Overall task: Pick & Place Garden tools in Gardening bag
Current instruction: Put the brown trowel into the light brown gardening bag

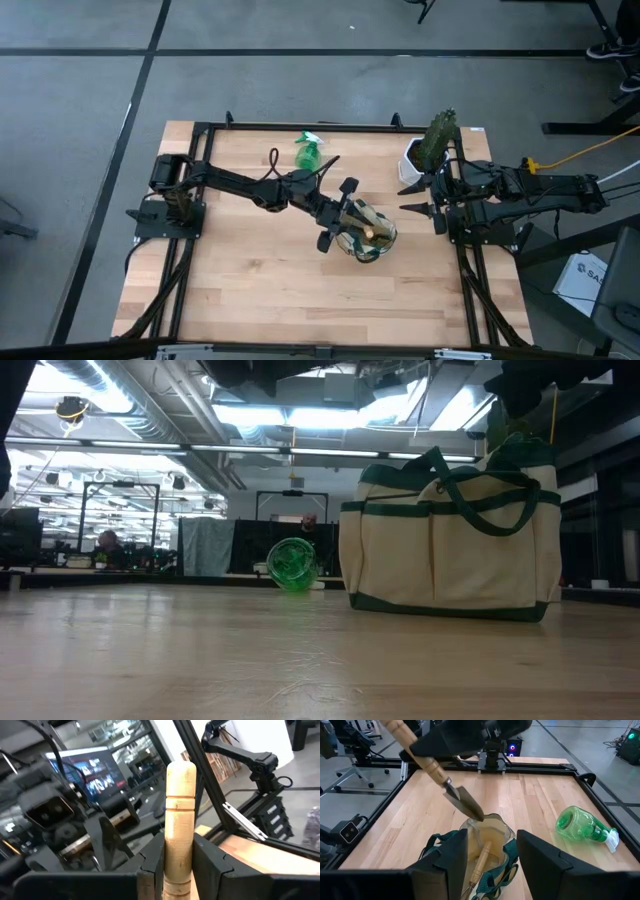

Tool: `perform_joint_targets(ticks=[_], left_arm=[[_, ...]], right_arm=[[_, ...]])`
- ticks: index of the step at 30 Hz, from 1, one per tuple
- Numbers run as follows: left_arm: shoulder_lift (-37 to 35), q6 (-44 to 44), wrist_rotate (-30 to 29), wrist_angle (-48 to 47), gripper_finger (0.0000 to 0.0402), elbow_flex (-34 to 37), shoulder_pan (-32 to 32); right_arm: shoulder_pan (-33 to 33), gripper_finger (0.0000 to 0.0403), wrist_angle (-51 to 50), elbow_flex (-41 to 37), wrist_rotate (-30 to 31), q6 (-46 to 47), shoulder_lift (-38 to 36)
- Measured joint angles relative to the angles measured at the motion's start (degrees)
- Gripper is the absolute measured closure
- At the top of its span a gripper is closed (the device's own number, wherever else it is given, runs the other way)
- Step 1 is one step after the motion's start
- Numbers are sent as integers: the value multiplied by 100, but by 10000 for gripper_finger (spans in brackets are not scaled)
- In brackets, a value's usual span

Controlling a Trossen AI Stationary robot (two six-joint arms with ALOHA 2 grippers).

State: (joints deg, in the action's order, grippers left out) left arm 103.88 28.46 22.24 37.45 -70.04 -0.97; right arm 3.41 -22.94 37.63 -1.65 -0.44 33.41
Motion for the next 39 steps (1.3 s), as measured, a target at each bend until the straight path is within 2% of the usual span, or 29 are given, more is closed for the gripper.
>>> perform_joint_targets(ticks=[20, 39], left_arm=[[2, 110, -23, -1203, 330, 0, -120], [2, 281, -20, -1759, 329, 0, -105]], right_arm=[[1, 231, -2, 0, 2, -1, 2], [-1, 231, -2, 0, 2, -1, 2]])
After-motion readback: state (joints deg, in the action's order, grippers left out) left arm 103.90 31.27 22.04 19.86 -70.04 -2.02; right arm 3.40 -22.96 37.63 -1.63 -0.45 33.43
